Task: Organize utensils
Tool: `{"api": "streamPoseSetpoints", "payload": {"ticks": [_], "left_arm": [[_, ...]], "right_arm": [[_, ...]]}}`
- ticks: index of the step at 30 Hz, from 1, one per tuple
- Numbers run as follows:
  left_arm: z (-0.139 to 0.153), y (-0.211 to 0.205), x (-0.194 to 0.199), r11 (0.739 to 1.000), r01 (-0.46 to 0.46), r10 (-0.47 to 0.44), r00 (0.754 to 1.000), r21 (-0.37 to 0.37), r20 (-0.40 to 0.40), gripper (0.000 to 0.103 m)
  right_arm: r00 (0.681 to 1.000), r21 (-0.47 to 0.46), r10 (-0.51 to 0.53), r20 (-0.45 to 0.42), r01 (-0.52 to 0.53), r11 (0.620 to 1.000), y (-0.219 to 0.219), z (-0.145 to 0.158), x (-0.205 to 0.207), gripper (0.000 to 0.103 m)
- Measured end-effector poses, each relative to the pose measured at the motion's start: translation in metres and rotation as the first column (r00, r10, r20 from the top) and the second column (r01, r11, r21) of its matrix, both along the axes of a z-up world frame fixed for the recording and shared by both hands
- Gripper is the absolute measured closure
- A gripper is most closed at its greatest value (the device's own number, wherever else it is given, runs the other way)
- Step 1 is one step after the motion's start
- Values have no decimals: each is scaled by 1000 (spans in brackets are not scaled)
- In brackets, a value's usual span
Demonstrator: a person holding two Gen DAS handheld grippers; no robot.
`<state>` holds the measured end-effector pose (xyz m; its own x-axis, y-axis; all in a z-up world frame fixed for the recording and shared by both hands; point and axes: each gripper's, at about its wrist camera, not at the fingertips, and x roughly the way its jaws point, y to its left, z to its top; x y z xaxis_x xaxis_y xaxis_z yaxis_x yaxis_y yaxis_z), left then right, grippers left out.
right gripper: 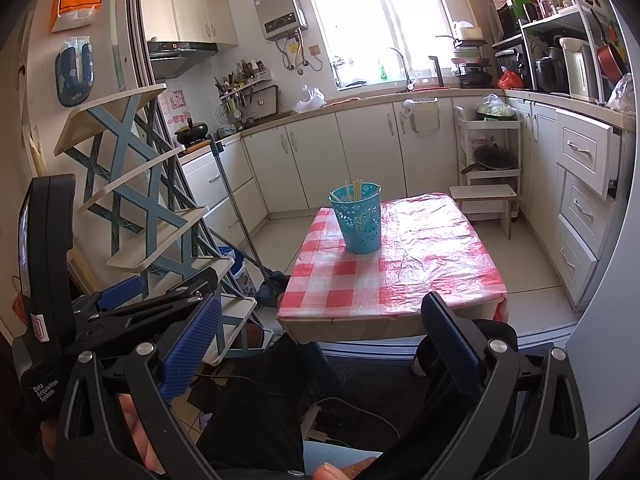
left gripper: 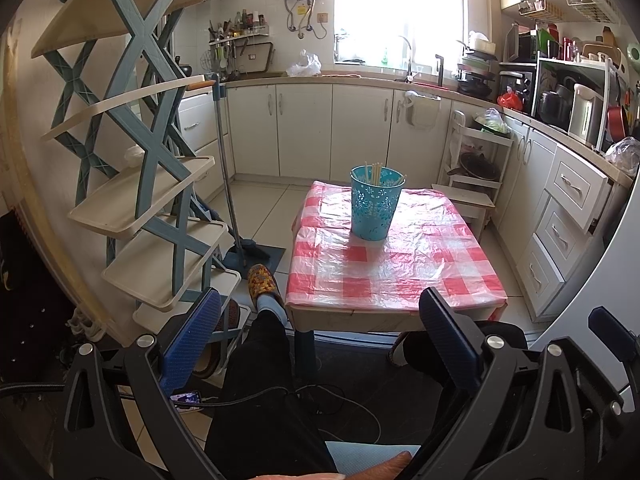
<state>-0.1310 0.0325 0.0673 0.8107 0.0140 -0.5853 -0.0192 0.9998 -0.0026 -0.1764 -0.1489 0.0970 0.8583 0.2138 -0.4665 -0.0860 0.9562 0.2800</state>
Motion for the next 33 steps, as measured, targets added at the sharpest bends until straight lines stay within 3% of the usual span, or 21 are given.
{"api": "streamPoseSetpoints", "payload": {"ticks": [13,17,20,24,33], "left_arm": [[0,-1,1,1000,2,-2,1000,1,-5,8],[0,-2,5,999,38,-39,999,-23,-27,8],[1,-1,7,999,27,-27,1000,-33,-2,8],[-2,-9,22,1000,3,-3,1000,3,9,8],[-30,-16,80,1000,-22,23,997,22,-79,8]], "right_arm": [[1000,0,4,-6,-4,1000,0,-5,-1,7],[1000,3,-5,-16,5,1000,-3,-11,3,7],[1000,1,2,-24,-2,1000,-5,-13,10,7],[999,-3,-11,-38,11,1000,-12,-18,19,7],[992,7,-35,-119,37,999,-29,-46,62,7]]}}
